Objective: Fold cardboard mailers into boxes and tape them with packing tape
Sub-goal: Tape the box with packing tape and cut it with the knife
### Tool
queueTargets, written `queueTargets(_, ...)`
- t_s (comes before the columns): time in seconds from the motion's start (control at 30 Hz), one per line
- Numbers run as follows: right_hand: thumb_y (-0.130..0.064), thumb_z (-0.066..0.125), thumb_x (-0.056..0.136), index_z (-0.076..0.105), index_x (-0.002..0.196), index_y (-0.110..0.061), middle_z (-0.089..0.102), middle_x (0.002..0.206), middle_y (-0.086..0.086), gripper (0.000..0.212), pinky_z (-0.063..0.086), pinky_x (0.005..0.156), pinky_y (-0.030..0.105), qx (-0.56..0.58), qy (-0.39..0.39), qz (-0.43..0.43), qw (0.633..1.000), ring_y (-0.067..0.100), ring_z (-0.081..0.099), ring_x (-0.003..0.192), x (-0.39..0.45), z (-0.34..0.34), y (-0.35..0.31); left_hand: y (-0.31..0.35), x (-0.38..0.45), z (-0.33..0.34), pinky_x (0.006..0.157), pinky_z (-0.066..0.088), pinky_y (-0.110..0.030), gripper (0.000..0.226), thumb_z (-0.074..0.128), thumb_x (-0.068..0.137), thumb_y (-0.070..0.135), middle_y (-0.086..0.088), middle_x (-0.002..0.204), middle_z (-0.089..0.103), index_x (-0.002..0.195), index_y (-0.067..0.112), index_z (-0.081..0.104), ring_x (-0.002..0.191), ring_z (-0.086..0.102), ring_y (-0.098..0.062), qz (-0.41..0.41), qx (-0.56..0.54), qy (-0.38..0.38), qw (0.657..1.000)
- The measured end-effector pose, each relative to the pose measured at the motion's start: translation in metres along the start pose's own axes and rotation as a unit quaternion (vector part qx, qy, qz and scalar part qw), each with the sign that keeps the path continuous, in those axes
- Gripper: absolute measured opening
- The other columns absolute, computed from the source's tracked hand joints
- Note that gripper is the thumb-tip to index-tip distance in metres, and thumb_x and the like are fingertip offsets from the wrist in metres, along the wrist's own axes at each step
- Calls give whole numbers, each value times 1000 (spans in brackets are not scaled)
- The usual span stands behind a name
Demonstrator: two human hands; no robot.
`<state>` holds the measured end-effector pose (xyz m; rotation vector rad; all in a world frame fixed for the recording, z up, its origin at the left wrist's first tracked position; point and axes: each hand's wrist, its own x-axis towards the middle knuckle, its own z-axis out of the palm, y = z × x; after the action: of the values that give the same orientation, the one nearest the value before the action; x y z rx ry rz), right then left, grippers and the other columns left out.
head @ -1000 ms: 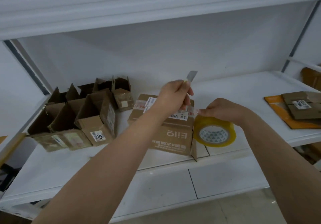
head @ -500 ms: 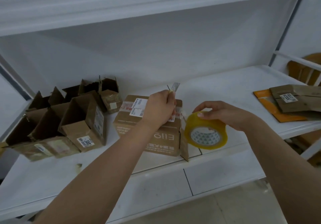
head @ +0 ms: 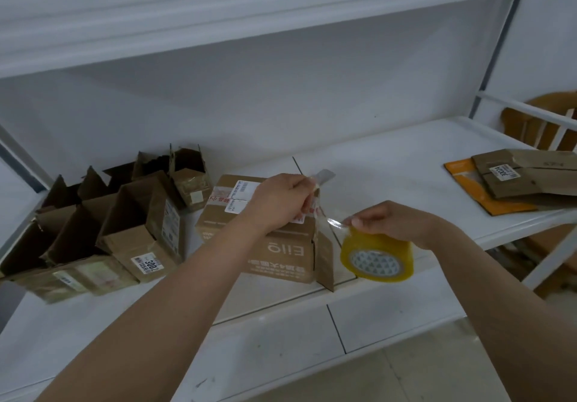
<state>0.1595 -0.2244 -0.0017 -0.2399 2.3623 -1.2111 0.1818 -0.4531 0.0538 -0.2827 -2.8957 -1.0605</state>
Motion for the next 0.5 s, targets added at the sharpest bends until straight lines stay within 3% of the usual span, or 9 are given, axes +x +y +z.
queueTargets(0.1,-43,62,91,75,88,-46,73,95,-9,14,55,79,30,12,21,-2,1000,18,69,90,-3,0,-2,11,2,-8,82,48,-37,48,40,100,39,-2,76,68,61,19,60,75,63,-21,2,63,-108,992)
queueTargets(0.2,-38,61,93,76,87,-43,71,94,-12,17,51,73,24,-3,38,-8,999,14,67,88,-4,2,-7,27,5,-7,71,40,-32,44,38,102,36,-6,88,65,82,12,69,84,58,-23,18,203,-163,965)
queueTargets(0.27,-36,59,95,76,90,-40,70,94,-13,18,51,75,24,-12,45,-10,999,13,66,88,-6,3,-9,34,7,-1,73,37,-31,42,36,103,37,-11,105,63,102,8,67,96,56,-26,8,276,-168,946)
queueTargets(0.37,-35,59,95,77,94,-35,71,96,-10,18,54,80,28,-10,62,-15,998,14,67,88,-11,2,-12,40,11,9,74,39,-31,41,34,102,41,-7,111,61,109,13,62,101,57,-25,-6,379,-152,913)
queueTargets(0.5,-33,58,95,78,95,-31,70,85,-18,20,47,56,11,-7,82,-25,996,2,67,70,-14,2,-16,42,11,18,68,40,-30,35,36,100,38,-2,107,62,110,19,63,96,59,-23,-1,460,-142,876)
